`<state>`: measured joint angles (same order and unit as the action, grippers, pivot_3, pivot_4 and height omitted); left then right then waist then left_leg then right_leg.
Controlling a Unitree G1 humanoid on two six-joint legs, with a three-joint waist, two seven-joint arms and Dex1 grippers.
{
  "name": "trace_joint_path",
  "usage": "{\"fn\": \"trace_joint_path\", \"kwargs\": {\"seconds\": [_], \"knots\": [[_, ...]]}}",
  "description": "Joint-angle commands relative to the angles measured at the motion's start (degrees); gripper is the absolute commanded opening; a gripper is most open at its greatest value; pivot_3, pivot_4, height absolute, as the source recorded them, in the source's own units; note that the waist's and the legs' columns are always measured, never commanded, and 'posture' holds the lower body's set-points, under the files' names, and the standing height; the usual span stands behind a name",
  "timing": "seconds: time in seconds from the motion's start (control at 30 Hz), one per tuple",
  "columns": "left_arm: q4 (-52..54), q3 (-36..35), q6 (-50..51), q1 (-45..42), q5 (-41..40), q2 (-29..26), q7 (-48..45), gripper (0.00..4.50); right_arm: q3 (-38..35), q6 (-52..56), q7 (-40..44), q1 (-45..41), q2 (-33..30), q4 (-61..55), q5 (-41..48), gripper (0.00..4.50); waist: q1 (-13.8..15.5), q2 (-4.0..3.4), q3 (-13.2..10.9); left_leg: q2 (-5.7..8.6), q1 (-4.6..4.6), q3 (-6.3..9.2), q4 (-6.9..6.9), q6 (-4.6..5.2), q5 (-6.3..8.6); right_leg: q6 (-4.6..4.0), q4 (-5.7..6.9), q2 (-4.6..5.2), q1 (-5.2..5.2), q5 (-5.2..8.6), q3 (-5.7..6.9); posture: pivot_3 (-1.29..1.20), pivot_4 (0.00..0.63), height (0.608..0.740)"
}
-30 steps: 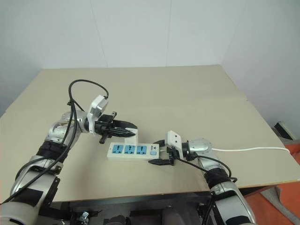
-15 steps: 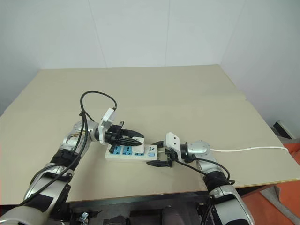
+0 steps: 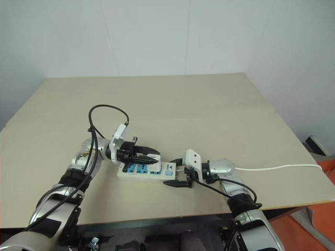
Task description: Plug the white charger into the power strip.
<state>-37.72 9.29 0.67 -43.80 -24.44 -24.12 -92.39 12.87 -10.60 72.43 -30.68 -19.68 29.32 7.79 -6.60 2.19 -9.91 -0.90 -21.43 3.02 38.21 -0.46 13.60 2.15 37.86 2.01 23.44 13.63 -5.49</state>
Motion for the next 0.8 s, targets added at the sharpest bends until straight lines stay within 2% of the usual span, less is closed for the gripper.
{"fn": "trace_joint_path", "kwargs": {"seconds": [0.03, 0.33, 0.5, 0.63, 0.8], "knots": [[-1.5, 0.2, -1.1, 0.9, 2.1, 1.1, -0.1, 1.05, 3.2, 0.4, 0.5, 1.5, 0.7, 0.5, -2.3, 3.43, 0.0, 0.0, 0.0, 0.0, 0.27, 0.0, -0.11, 0.0, 0.0, 0.02, -0.14, 0.0, -0.3, 0.02, 0.01, 0.0, 0.15, 0.74], [-1.1, 1.4, -1.7, 2.0, 3.7, 2.5, -0.1, 1.05, 3.1, 0.3, 0.4, 1.6, 0.4, 0.3, -2.4, 3.43, 0.0, -0.03, 0.1, -0.01, 0.34, 0.0, -0.22, 0.0, 0.0, 0.05, -0.24, -0.01, -0.4, 0.04, 0.02, 0.0, 0.15, 0.74], [-1.0, 2.2, -5.7, 3.4, 4.0, 1.8, -0.1, 1.05, 3.0, 0.1, 0.3, 1.9, 0.4, 0.0, -2.2, 3.43, 0.1, -0.06, 0.1, -0.01, 0.35, 0.0, -0.23, 0.0, 0.0, 0.06, -0.26, -0.01, -0.41, 0.05, 0.02, 0.0, 0.15, 0.74], [-0.2, -0.3, -13.0, 6.3, 4.5, 2.7, 0.3, 1.05, 2.8, -0.2, 0.3, 2.1, 0.5, -0.2, -2.0, 3.43, 0.2, -0.17, 0.3, -0.02, 0.37, -0.03, -0.28, 0.0, 0.0, 0.04, -0.28, 0.0, -0.41, 0.04, -0.03, 0.0, 0.15, 0.74], [2.2, -2.6, -11.4, 8.3, 2.7, 3.2, 1.6, 1.05, 2.5, -0.7, 1.3, 2.8, 0.1, -1.1, -1.1, 3.43, 0.3, -0.18, 0.3, -0.03, 0.37, -0.02, -0.28, 0.0, 0.0, 0.05, -0.29, -0.01, -0.41, 0.05, -0.01, 0.0, 0.15, 0.74]]}}
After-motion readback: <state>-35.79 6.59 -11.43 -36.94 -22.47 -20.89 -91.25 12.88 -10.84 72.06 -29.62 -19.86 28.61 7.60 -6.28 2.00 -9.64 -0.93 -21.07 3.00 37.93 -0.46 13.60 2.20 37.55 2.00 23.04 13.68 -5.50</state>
